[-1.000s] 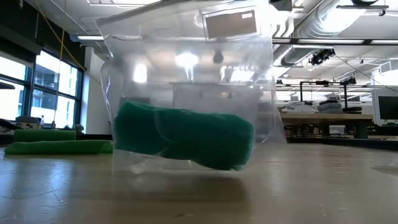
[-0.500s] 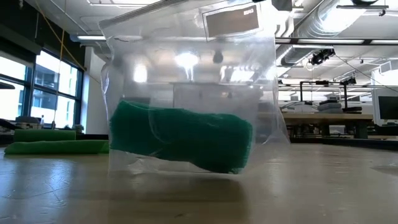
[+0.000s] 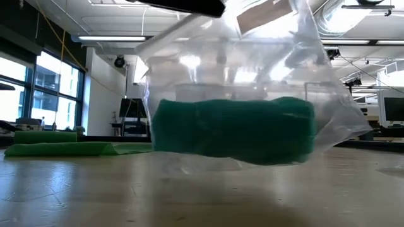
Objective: Roll bandage
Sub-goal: Close the transparent zip bag
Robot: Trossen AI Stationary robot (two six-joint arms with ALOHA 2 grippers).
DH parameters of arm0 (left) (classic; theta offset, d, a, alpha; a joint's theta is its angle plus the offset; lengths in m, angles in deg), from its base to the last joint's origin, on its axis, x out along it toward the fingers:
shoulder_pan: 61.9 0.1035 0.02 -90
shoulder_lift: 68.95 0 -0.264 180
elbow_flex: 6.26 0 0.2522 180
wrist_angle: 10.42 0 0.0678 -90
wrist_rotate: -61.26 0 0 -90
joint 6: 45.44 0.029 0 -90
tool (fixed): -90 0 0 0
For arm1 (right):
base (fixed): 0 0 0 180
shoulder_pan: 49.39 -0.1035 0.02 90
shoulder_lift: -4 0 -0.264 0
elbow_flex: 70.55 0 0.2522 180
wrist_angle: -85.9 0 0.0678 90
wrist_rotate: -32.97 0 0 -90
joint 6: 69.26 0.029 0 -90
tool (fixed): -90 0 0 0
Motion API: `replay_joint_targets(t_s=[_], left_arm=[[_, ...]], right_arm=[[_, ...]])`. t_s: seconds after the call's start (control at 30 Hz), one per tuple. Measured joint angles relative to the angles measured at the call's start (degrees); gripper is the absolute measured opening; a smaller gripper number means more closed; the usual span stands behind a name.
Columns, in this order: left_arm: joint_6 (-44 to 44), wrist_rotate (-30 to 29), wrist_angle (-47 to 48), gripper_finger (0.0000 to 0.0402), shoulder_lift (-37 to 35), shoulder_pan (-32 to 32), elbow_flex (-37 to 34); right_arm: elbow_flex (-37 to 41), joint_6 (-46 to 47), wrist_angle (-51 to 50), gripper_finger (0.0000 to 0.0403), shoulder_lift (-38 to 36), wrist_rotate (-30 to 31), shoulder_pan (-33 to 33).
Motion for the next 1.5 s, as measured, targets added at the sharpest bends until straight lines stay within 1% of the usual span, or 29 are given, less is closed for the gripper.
replay_joint_targets(t_s=[0.2,0.3,0.5,0.57,0.73,0.9,1.0,1.13,1.27,1.33,1.4,1.47,1.5], left_arm=[[-4.5,-0.1,10.1,0.0035,-4.3,-0.3,0.0],[-5.8,0.3,13.7,0.0035,-5.8,-0.7,0.0],[-6.2,1.4,16.9,0.0035,-7.2,-1.4,0.0],[-6.1,1.5,18.1,0.0041,-7.4,-1.8,0.0],[-7.6,1.6,22.1,0.0086,-7.6,-2.1,-0.1],[-10.3,1.7,21.8,0.0138,-7.7,-1.9,-0.1],[-9.8,4.9,20.7,0.0159,-7.7,-1.4,-0.1],[-8.1,10.2,17.8,0.0171,-7.7,-0.8,-0.1],[-4.2,10.9,12.9,0.0172,-7.7,-0.8,-0.1],[-2.2,10.1,10.2,0.0172,-7.7,-0.8,-0.1],[-1.2,8.5,7.8,0.0172,-7.7,-0.8,-0.1],[-1.2,7.0,6.4,0.0172,-7.7,-0.5,-0.1],[-1.7,6.4,6.2,0.0172,-7.7,-0.5,-0.1]], right_arm=[[0.0,1.0,-1.1,0.0,-1.4,3.0,-2.0],[0.0,1.0,-1.6,0.0,-2.8,3.9,-2.8],[0.0,1.0,-3.6,0.0,-5.0,5.3,-4.1],[0.0,1.4,-3.9,0.0,-5.2,5.4,-4.4],[-0.1,5.3,-6.4,0.0,-5.3,5.4,-5.2],[-0.1,7.9,-8.3,0.0,-5.3,5.4,-5.6],[-0.1,8.8,-9.0,0.0,-5.3,5.4,-5.6],[-0.1,11.7,-12.0,0.0,-5.3,5.3,-5.6],[-0.1,18.0,-18.0,0.0,-5.3,4.3,-5.6],[-0.1,23.7,-22.2,0.0,-5.3,5.8,-6.0],[-0.1,33.6,-29.2,0.0,-5.4,10.1,-6.8],[-0.1,47.2,-39.3,0.0,-6.1,13.1,-7.7],[-0.1,54.6,-45.6,0.0,-6.5,13.5,-8.0]])
